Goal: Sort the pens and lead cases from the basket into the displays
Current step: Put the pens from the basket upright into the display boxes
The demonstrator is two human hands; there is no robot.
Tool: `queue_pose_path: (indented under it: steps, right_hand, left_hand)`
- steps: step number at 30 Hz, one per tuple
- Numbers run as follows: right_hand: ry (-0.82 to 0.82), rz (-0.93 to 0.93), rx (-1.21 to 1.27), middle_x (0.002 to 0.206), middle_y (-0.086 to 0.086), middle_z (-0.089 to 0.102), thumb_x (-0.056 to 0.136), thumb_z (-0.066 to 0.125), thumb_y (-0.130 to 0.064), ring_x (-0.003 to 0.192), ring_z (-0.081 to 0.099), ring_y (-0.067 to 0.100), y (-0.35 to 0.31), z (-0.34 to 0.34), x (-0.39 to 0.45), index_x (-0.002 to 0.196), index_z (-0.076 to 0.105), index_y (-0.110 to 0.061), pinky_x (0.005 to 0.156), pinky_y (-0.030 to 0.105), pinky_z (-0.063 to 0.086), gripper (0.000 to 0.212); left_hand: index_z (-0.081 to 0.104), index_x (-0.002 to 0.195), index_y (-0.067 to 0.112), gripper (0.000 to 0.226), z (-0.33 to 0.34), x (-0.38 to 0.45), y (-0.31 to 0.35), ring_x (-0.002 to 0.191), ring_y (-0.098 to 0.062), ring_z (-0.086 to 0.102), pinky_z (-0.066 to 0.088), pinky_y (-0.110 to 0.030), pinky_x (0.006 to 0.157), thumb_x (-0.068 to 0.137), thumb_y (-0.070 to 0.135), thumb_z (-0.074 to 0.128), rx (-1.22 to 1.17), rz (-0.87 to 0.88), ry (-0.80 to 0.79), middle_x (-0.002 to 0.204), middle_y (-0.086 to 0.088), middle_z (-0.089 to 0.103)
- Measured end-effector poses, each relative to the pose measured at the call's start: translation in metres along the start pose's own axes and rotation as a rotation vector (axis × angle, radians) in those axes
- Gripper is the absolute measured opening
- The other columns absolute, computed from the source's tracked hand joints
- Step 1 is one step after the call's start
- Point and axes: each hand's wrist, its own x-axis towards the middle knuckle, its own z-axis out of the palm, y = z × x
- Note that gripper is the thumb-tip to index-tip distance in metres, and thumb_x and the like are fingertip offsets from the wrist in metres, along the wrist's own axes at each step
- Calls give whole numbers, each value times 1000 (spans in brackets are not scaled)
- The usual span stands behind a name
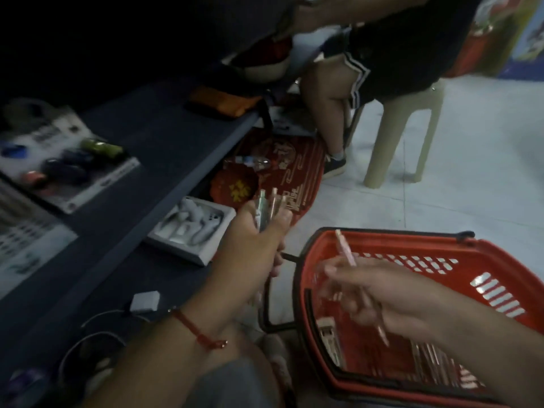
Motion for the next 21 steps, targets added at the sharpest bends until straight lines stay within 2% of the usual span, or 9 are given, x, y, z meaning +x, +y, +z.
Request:
queue_pose_path:
  steps: [2,4,7,9,11,13,17,19,21]
  right_hand:
    - [42,-130,-130,74,4,63,95,63,-20,50,43,9,-11,26,7,98,65,-13,35,17,26,8]
    - [53,-222,-189,78,5,62,98,59,-22,50,44,9,-23,57,16,103,66,-10,38,18,28,14]
    - [-75,-253,-135,80,8,62,98,56,-19,54,53,11,-41,108,23,94,73,-10,45,21,39,20]
    - [-229,-207,-110,80,5,65,88,62,-27,64,59,12,-49,141,28,90,80,-11,58,24,47,24]
    - [-286,-189,-156,80,1,64,77,65,-37,71,58,12,-53,174,37,92,82,-13,68,27,46,33]
    - [-306,-222,-213,79,-1,58,73,67,-42,69,52,12,-52,210,47,91,82,-17,67,27,43,35]
    - [-394,-281,-247,70,0,56,73,71,-32,59,51,11,-40,280,61,89,76,-15,60,26,43,24]
    - [-440,-282,-228,71,-3,64,87,66,-22,62,60,8,-31,313,69,95,74,-15,60,22,50,14]
    - [-465,-290,-203,78,-4,72,94,62,-15,74,68,9,-23,344,78,104,74,-14,68,23,55,16]
  left_hand:
    - [59,101,37,13,-36,-9,1,71,-2,63,52,-28,66,91,44,62,239,121,19,78,16,66]
    - [58,104,39,15,-75,-22,1,80,6,60,50,-24,72,91,47,60,435,178,38,88,18,66]
    - [49,102,40,13,-135,-47,3,75,9,54,39,-19,59,95,49,54,694,171,77,85,16,59]
    - [42,99,36,15,-174,-68,0,63,1,52,31,-23,50,97,49,50,858,156,136,74,10,54]
    - [40,103,33,17,-209,-90,-7,59,-4,50,33,-25,49,98,47,48,972,104,165,72,7,54]
    - [41,103,32,17,-241,-110,-18,64,-6,52,40,-26,53,98,47,48,1082,48,155,77,5,55]
    - [46,116,34,28,-289,-147,-49,86,-16,59,50,-33,70,95,53,49,1287,-2,197,99,5,62]
    - [49,120,31,34,-306,-163,-65,88,-14,59,49,-32,69,95,55,48,1337,2,209,103,5,63]
    - [49,121,28,35,-318,-176,-78,87,-14,57,43,-31,65,97,53,46,1352,3,220,104,5,61]
